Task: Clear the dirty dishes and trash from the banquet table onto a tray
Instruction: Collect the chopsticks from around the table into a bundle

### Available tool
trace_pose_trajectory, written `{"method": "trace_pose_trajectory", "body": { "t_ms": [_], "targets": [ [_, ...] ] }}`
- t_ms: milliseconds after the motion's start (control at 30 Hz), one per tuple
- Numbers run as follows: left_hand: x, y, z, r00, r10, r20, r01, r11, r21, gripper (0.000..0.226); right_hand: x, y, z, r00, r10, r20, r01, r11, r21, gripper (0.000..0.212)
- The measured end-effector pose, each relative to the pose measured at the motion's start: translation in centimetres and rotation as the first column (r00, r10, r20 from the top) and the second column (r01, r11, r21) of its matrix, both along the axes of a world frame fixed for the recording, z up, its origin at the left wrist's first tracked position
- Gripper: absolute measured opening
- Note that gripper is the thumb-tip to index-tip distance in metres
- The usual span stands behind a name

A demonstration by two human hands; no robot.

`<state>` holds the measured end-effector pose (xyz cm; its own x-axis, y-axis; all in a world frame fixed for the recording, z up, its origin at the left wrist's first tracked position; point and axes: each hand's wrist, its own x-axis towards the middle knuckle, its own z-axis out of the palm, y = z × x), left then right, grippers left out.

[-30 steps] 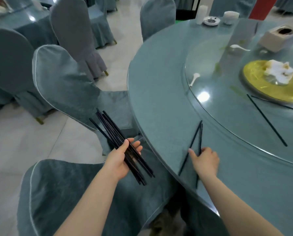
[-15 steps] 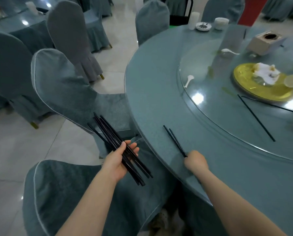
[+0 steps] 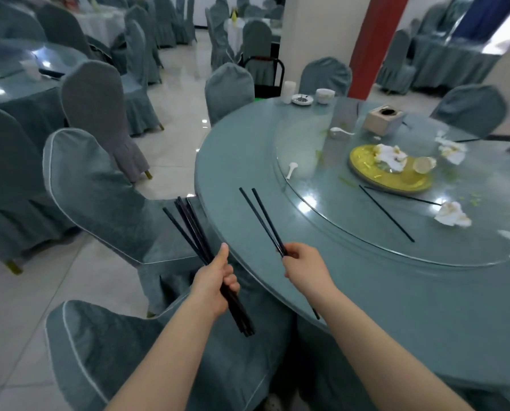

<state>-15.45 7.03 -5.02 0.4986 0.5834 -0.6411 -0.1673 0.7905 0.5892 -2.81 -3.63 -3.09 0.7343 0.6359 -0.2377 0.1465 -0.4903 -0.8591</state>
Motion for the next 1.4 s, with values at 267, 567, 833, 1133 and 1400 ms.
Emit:
{"method": "trace_pose_trajectory", "body": {
  "t_ms": [267,567,833,1133,1400],
  "targets": [
    [0.2,-1.7,1.7,1.000,0.008,0.022,-0.009,0.998,0.059,0.030,-3.5,-0.6,2.5,0.995,0.098,0.004,-0.098,0.994,0.047,0.043],
    [1.8,-2.3,2.4,0.996,0.077,0.047,-0.082,0.991,0.104,0.028,-3.8,-0.9,3.5,0.991,0.102,0.088,-0.103,0.995,0.006,0.019],
    [6.3,-0.4,2.8,0.995,0.094,0.031,-0.097,0.985,0.142,0.033,3.1,-2.2,3.6,0.966,0.219,0.139,-0.214,0.976,-0.051,0.005],
    [16.0,2.5,1.7,0.951,0.275,0.141,-0.270,0.961,-0.049,0.032,19.5,-4.6,0.2,0.977,0.140,0.160,-0.120,0.984,-0.134,0.007],
    [26.7,2.2,-0.5,0.963,0.261,0.069,-0.259,0.965,-0.035,0.034,38.1,-10.0,-7.0,0.935,-0.150,0.323,0.249,0.923,-0.293,0.022]
  ]
}}
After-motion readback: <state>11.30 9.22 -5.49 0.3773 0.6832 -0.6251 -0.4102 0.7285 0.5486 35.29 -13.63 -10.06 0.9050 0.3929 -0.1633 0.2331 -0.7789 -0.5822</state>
